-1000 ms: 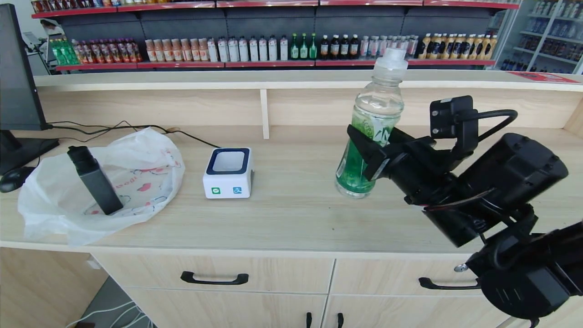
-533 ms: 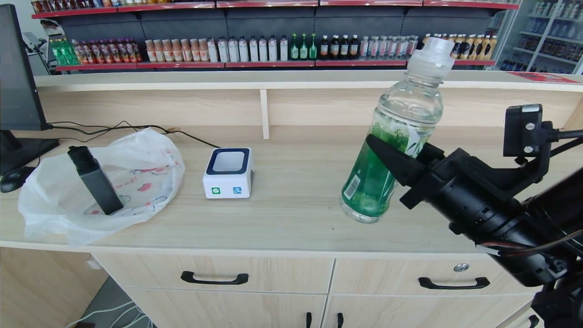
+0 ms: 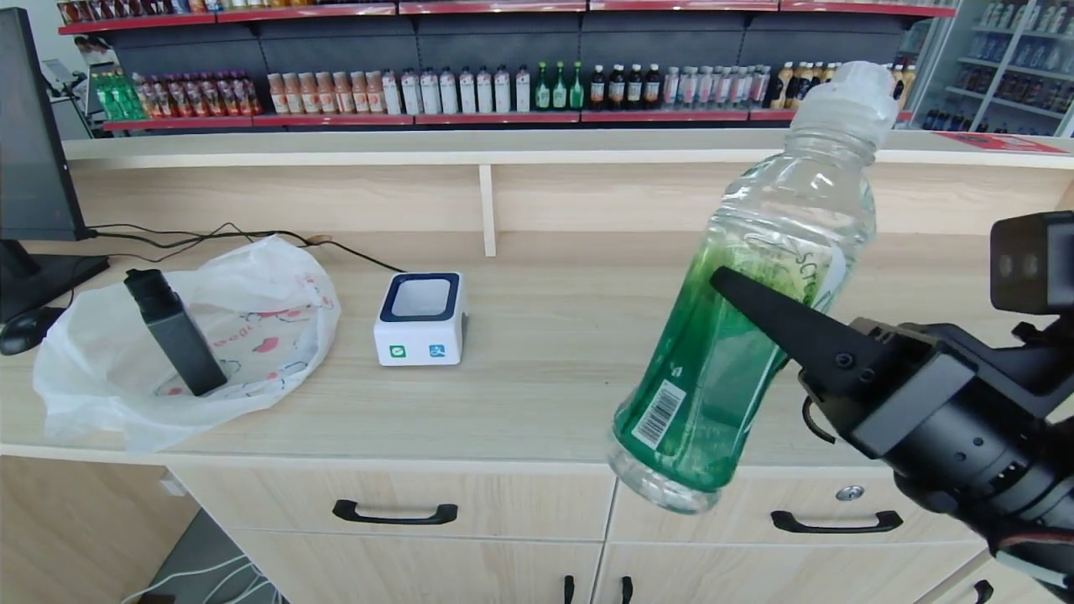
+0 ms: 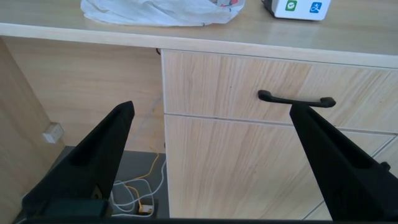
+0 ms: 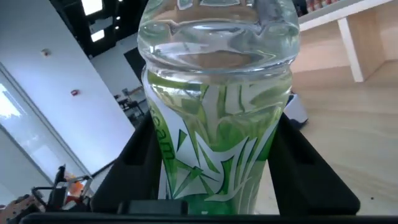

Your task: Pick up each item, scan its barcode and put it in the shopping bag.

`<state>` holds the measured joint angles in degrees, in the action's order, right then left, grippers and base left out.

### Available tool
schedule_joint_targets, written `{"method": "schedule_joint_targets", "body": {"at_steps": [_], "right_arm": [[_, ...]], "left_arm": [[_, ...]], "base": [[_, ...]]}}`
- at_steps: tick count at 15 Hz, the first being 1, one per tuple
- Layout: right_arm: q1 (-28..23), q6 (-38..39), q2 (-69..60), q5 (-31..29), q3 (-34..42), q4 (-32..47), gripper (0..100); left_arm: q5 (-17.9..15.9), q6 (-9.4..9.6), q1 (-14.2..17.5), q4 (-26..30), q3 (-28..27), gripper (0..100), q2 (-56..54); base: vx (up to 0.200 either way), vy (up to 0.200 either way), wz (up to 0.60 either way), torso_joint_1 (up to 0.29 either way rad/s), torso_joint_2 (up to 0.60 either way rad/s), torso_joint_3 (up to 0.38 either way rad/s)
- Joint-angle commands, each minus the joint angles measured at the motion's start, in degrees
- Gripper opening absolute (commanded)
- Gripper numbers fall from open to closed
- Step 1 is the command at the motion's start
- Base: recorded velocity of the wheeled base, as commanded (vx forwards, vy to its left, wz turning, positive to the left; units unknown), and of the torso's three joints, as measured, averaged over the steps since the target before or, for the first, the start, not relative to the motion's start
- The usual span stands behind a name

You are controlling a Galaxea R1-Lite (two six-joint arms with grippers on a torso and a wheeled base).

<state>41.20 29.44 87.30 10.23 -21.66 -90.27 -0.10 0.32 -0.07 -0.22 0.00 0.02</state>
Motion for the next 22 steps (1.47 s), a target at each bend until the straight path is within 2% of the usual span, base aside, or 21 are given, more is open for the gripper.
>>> {"method": "schedule_joint_targets", "body": {"at_steps": [1, 3, 6, 11, 15, 22], "right_arm": [[1.6, 4.1, -4.9, 0.4, 5.3, 0.3, 0], [4.1, 7.8, -5.9, 0.4, 6.2, 0.3, 0], [8.3, 11.6, -6.1, 0.4, 3.6, 0.3, 0], [9.7, 18.1, -4.9, 0.4, 0.1, 0.3, 0], [12.1, 20.8, -5.6, 0.4, -0.6, 0.3, 0], [14.3, 21.0, -7.1, 0.4, 0.0, 0.3, 0]], "left_arm": [[0.0, 0.03, 0.0, 0.0, 0.0, 100, 0.0], [0.0, 0.03, 0.0, 0.0, 0.0, 100, 0.0], [0.0, 0.03, 0.0, 0.0, 0.0, 100, 0.0], [0.0, 0.03, 0.0, 0.0, 0.0, 100, 0.0], [0.0, 0.03, 0.0, 0.0, 0.0, 100, 0.0], [0.0, 0.03, 0.0, 0.0, 0.0, 100, 0.0]], "base": [[0.000, 0.000, 0.00, 0.000, 0.00, 0.000], [0.000, 0.000, 0.00, 0.000, 0.00, 0.000], [0.000, 0.000, 0.00, 0.000, 0.00, 0.000], [0.000, 0.000, 0.00, 0.000, 0.00, 0.000], [0.000, 0.000, 0.00, 0.000, 0.00, 0.000], [0.000, 0.000, 0.00, 0.000, 0.00, 0.000]]}}
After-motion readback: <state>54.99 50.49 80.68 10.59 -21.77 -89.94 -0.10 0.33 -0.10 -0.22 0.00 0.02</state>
